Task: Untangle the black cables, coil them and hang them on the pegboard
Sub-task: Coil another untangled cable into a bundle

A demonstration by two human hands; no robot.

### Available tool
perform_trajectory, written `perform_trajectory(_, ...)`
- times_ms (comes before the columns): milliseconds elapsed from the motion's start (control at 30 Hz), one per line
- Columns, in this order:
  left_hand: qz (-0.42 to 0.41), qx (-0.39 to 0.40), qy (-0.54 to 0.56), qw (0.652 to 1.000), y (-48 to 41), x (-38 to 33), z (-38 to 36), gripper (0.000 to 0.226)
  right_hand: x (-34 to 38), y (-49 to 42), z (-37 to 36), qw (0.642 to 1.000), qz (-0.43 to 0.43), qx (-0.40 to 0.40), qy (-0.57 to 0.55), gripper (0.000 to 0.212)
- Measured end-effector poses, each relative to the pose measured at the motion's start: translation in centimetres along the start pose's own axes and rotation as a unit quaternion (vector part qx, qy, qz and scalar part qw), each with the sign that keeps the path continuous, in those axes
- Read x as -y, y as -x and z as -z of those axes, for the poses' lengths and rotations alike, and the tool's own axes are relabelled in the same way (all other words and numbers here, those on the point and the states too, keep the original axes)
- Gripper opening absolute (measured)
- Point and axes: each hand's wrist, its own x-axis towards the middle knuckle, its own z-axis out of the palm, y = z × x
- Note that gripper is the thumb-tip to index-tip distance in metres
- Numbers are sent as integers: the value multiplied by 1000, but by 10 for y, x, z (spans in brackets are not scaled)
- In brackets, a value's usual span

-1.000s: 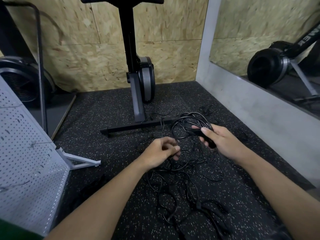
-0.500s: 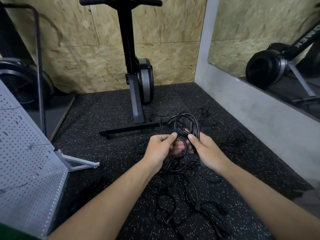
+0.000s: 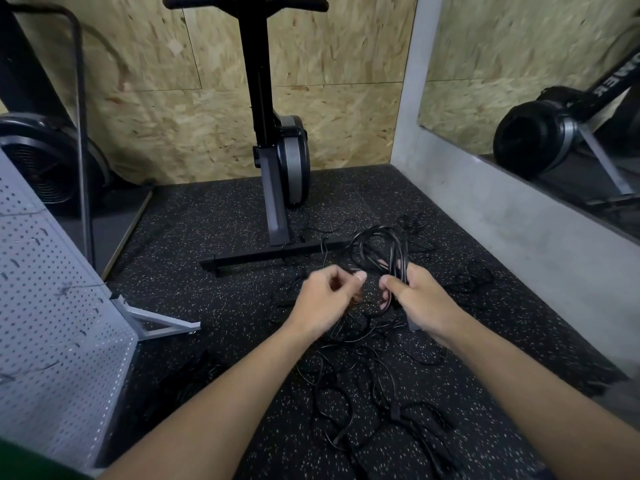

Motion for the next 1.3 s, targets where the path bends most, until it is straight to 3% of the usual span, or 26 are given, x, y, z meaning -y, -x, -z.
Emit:
perform_trajectory(67,-7,108,-69,992,4,7,-3,14,6,-1,5,998,2,-11,-57,18)
perform_trajectory(133,-42,183,-106,976,5,17,-6,24,11,-1,9,992,5,-4,-125,18)
perform_trajectory(200,-75,199,-146,966,4,26,-7,29,16,2,12,982,5,6,-186,15)
perform_trajectory(333,-37,192,-151,969,0,41,-6,4,18,3,18,967,-2,-3,-255,11)
perform_trajectory(500,-46,107,-164,979,-7,39,14,10,6,-3,31,999,-23,-28,-15,16)
perform_trajectory(700,-249,-1,-166,954,-6,-3,14,15,-17,-16,32,974,-43,-6,224,41)
perform_trajectory(833,-280,-47,-185,941,-5,-11,14,28,-4,-4,17,972,-73,89,203,69)
perform_trajectory(933,-294,-92,-202,930,-2,-14,11,29,2,6,12,958,-67,190,205,74)
perform_trajectory(1000,-274,-97,-196,937,-1,-17,10,25,0,7,10,951,-38,223,211,67)
perform_trajectory(1100,-248,-79,-203,944,-1,-15,12,22,-2,7,8,943,-4,238,231,18)
perform_trajectory(1233,-271,-27,-239,932,-4,-3,20,42,-4,5,14,939,15,224,260,29)
perform_trajectory(1300,-247,54,-276,927,-1,-3,25,54,-7,3,18,943,7,224,248,33)
